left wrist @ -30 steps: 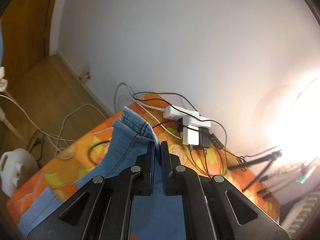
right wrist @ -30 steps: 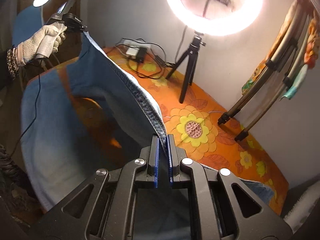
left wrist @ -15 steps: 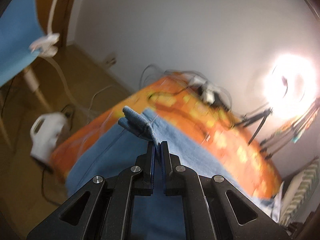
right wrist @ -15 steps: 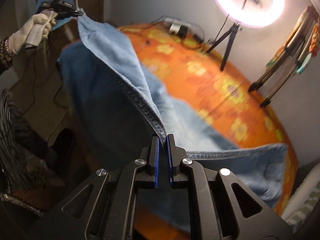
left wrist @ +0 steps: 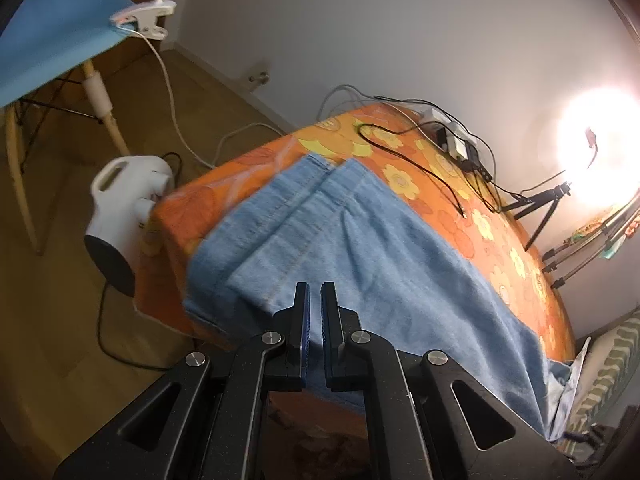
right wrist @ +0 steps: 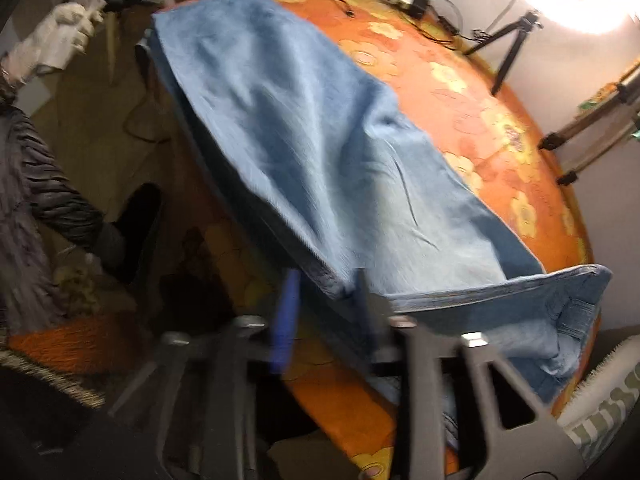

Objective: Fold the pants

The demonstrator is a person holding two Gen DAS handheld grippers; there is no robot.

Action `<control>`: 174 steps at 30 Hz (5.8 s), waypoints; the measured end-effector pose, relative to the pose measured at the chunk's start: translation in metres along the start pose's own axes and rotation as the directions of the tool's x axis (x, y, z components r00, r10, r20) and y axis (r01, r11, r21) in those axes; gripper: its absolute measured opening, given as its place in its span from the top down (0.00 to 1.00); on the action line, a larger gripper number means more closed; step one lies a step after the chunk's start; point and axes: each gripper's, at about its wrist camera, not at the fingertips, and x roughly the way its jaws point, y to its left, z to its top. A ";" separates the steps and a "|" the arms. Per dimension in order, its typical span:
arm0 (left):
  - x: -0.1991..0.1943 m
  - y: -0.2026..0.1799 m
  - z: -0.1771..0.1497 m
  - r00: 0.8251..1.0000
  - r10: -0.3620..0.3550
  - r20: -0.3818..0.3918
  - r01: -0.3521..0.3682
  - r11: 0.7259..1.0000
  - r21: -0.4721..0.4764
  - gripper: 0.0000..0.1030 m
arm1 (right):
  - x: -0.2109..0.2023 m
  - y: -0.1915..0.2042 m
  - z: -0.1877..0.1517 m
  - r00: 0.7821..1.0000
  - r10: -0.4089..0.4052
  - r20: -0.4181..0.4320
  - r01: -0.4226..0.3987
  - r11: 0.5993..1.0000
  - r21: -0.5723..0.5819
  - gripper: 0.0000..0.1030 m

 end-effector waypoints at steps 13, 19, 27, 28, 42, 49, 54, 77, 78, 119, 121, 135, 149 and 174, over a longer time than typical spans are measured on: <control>-0.012 0.034 -0.019 0.997 -0.076 -0.035 0.068 0.981 -0.180 0.63 | -0.008 0.026 0.168 0.951 0.210 0.227 -0.191 0.976 -0.103 0.47; -0.001 0.032 -0.024 0.992 -0.121 -0.035 0.108 0.959 -0.262 0.63 | 0.054 0.021 0.289 0.915 0.285 0.284 -0.288 0.957 -0.030 0.46; 0.017 0.041 -0.019 0.994 -0.101 -0.035 0.084 0.943 -0.323 0.63 | 0.149 0.041 0.395 0.913 0.344 0.220 -0.354 0.935 0.005 0.46; 0.017 0.040 -0.017 0.995 -0.091 -0.034 0.076 0.945 -0.319 0.63 | 0.157 0.046 0.403 0.915 0.344 0.213 -0.352 0.936 0.000 0.46; 0.035 0.042 -0.013 0.997 -0.044 -0.056 0.024 0.949 -0.315 0.63 | 0.238 0.069 0.467 0.911 0.382 0.155 -0.387 0.922 0.001 0.46; 0.034 0.043 -0.012 0.999 -0.031 -0.037 0.017 0.948 -0.318 0.65 | 0.246 0.083 0.469 0.908 0.396 0.138 -0.394 0.918 -0.045 0.53; 0.036 0.034 -0.012 1.000 -0.010 -0.024 0.004 0.966 -0.260 0.90 | 0.244 0.082 0.464 0.920 0.360 0.156 -0.359 0.933 -0.040 0.92; -0.003 0.060 -0.018 0.994 -0.034 0.105 0.063 0.954 -0.292 0.95 | 0.147 0.128 0.483 0.904 0.249 0.347 -0.205 0.966 -0.158 0.97; -0.002 0.065 -0.018 0.994 -0.031 0.101 0.060 0.951 -0.303 0.95 | 0.150 0.134 0.486 0.908 0.240 0.344 -0.195 0.968 -0.161 0.97; -0.003 -0.083 -0.046 0.990 -0.140 -0.016 0.140 0.990 -0.013 0.55 | -0.001 -0.003 0.272 0.901 0.006 0.435 -0.146 0.946 0.290 0.46; 0.001 -0.117 -0.055 0.979 -0.199 -0.046 0.201 0.978 0.049 0.55 | -0.010 -0.018 0.250 0.904 -0.031 0.425 -0.123 0.936 0.331 0.46; 0.054 -0.278 -0.128 0.881 -0.315 -0.352 0.423 0.858 0.292 0.55 | -0.051 -0.152 0.034 0.926 -0.264 0.272 0.001 0.719 0.695 0.46; 0.066 -0.370 -0.173 0.811 -0.309 -0.498 0.532 0.743 0.406 0.55 | -0.039 -0.291 -0.107 0.960 -0.261 0.104 0.002 0.374 0.928 0.31; 0.101 -0.362 -0.176 0.776 -0.247 -0.581 0.529 0.757 0.384 0.55 | 0.145 -0.395 -0.041 0.948 -0.161 -0.273 0.308 0.259 0.916 0.31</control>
